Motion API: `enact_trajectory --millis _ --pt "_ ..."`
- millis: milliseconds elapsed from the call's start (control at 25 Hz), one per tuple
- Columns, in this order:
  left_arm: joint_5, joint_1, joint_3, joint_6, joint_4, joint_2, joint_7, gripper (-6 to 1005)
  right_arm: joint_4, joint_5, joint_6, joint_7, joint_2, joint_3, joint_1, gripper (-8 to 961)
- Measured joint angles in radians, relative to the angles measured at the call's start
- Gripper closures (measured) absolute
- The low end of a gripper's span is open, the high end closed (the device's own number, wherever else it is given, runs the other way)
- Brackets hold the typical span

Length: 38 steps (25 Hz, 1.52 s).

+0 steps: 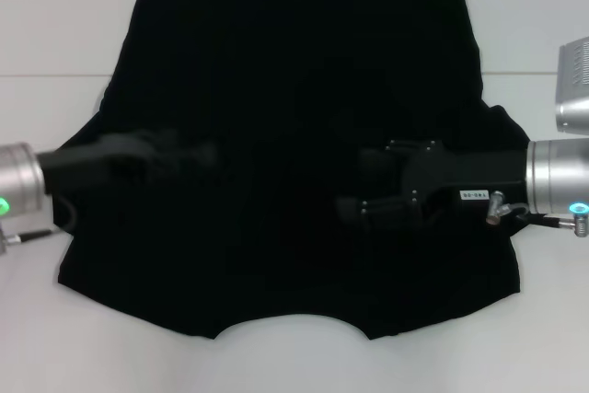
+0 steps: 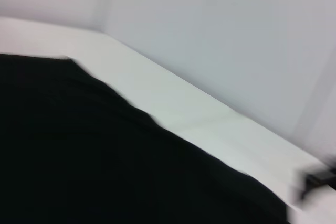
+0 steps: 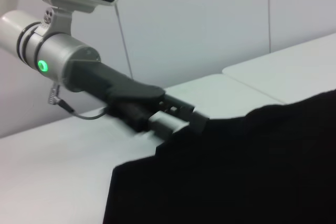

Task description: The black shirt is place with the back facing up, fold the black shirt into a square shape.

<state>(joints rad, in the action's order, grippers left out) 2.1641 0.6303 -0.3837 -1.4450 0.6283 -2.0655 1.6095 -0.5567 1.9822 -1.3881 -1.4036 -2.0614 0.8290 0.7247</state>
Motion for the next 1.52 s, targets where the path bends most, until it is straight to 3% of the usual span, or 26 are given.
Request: enact_trajectory --millis 160,440,800,1280,1520 --pt "-0.001 -0.01 0.06 0.105 0.003 0.016 0.148 51 -0.001 -0.017 0.012 0.001 -0.013 -0.002 0.005 12" --pt "0.041 -0.049 0.057 0.207 0.105 0.022 0.354 52 0.003 -0.059 0.047 0.001 -0.025 0.006 0.013 13" --pt "0.247 -0.04 0.045 0.236 0.217 0.032 0.555 51 0.028 -0.107 0.063 0.009 -0.032 0.008 0.021 12" --pt "0.346 -0.026 -0.133 0.384 0.197 0.012 0.719 52 0.053 -0.122 0.074 0.027 -0.032 0.008 0.023 13" --pt "0.35 -0.025 -0.142 0.421 0.169 0.009 0.728 52 0.052 -0.122 0.075 0.028 -0.032 0.008 0.022 13"
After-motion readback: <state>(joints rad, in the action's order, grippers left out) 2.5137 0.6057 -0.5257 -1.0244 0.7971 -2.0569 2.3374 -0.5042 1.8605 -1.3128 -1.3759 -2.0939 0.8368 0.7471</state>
